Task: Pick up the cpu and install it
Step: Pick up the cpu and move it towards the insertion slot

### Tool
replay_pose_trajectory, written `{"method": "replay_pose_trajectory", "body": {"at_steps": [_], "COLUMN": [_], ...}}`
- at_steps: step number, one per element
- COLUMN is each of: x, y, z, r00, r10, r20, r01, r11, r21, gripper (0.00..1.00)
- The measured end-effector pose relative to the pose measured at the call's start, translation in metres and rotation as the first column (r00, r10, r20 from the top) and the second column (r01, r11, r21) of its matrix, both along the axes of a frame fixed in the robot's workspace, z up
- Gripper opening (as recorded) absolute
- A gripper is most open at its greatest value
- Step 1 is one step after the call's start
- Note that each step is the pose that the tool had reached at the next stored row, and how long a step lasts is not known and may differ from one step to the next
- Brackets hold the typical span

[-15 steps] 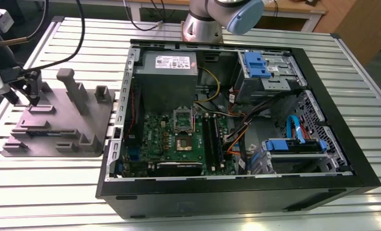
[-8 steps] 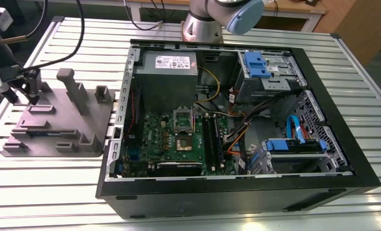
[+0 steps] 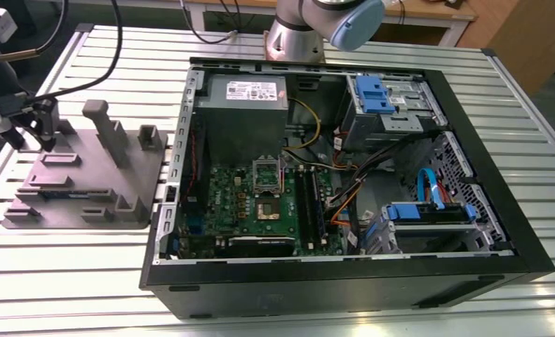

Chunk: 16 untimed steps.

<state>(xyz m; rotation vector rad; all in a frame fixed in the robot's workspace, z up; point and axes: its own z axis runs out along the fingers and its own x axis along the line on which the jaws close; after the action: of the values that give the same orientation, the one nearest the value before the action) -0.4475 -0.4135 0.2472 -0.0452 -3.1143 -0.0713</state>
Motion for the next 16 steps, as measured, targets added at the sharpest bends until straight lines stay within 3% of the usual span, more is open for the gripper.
{"method": "replay_pose_trajectory", "body": {"at_steps": [16], "x": [0.0], "y": [0.0], "z": [0.0088], "r00": [1.0], "r10": [0.0], "r20": [0.0], "r01": [0.0], "r11": [1.0], "r21": [0.0], "gripper": [0.47]}}
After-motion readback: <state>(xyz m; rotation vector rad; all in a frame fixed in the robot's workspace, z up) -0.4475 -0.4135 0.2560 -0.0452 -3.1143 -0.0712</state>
